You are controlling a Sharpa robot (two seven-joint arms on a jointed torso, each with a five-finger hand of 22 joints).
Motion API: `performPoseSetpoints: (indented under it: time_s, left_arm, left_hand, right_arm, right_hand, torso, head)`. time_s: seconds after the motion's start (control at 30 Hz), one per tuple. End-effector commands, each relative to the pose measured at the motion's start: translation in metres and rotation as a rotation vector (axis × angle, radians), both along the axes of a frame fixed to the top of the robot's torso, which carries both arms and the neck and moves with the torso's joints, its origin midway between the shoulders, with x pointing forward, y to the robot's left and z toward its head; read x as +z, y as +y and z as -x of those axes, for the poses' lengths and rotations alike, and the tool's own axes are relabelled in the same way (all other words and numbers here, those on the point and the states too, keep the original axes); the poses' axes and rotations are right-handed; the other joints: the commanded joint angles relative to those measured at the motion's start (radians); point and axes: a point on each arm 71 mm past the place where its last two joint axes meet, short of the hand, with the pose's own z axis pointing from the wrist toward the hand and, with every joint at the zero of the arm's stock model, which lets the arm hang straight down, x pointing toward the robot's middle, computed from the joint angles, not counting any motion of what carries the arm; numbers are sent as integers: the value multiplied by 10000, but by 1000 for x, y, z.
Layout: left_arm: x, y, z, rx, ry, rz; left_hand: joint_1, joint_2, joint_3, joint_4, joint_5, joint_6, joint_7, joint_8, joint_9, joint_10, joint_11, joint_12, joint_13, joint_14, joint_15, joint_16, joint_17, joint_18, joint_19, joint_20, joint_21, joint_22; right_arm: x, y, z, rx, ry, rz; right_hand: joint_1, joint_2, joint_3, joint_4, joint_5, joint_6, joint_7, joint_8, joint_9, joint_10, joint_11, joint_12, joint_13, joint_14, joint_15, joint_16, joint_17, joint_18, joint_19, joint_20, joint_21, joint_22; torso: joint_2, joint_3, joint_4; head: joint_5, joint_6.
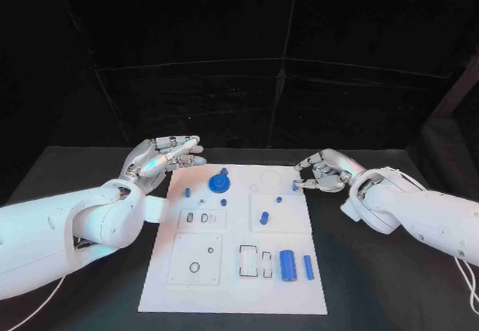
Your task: Assemble the parts on the task board
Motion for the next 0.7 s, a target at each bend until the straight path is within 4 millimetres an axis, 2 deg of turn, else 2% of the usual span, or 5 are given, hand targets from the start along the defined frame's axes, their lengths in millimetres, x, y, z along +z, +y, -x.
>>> performPoseSetpoints:
  time_s: [0.03, 0.27, 0.53, 0.7]
  left_arm:
    - [1, -1, 0, -139, -47, 81]
    - [0, -1, -1, -134, -11, 63]
    - [0, -1, -1, -159, -1, 70]
    - [0, -1, -2, -138, 1, 60]
  left_hand:
    - [26, 41, 2, -77, 20, 41, 298, -38, 5, 35, 0, -40, -2, 49, -7, -50, 11, 151, 75, 24, -66, -9]
    - [31, 42, 1, -84, 19, 47, 298, -38, 5, 41, -1, -42, -2, 47, -8, -58, 10, 150, 77, 23, -71, -14]
    - [34, 41, -1, -88, 20, 46, 299, -39, 4, 41, 0, -45, -3, 45, -7, -63, 10, 150, 77, 23, -73, -17]
    - [34, 41, -1, -88, 20, 46, 299, -39, 4, 41, 0, -45, -3, 45, -7, -63, 10, 150, 77, 23, -73, -17]
  right_arm:
    - [-3, 2, 1, 347, 80, 10]
    - [-8, -2, -1, 268, 220, 136]
    - [-14, -4, -6, 171, 457, 273]
    - [-18, -3, -9, 148, 572, 323]
  right_hand:
    - [33, -90, -51, 9, 48, -68, -9, -40, -12, -12, -22, -41, -6, 704, -59, -12, 1099, -119, -13, -48, -46, 48]
    - [30, -91, -58, 9, 55, -70, -7, -40, -11, -22, -20, -55, -19, 703, -58, -14, 1096, -114, -29, -48, -56, 27]
    - [12, -92, -79, 15, 69, -78, 1, -42, -10, -28, -13, -61, -25, 701, -55, -19, 1086, -112, -34, -47, -60, 21]
    - [35, -3, -74, 8, 104, -22, 19, -3, 9, -7, -2, -35, 1, 707, -46, -6, 1118, -116, -23, -42, -54, 37]
  torso:
    - [5, -1, 25]
    - [-6, -16, 5]
    - [0, -11, 36]
    - [-7, -20, 19]
  head:
    - [9, -8]
    - [24, -37]
    - [-6, -53]
    - [6, -69]
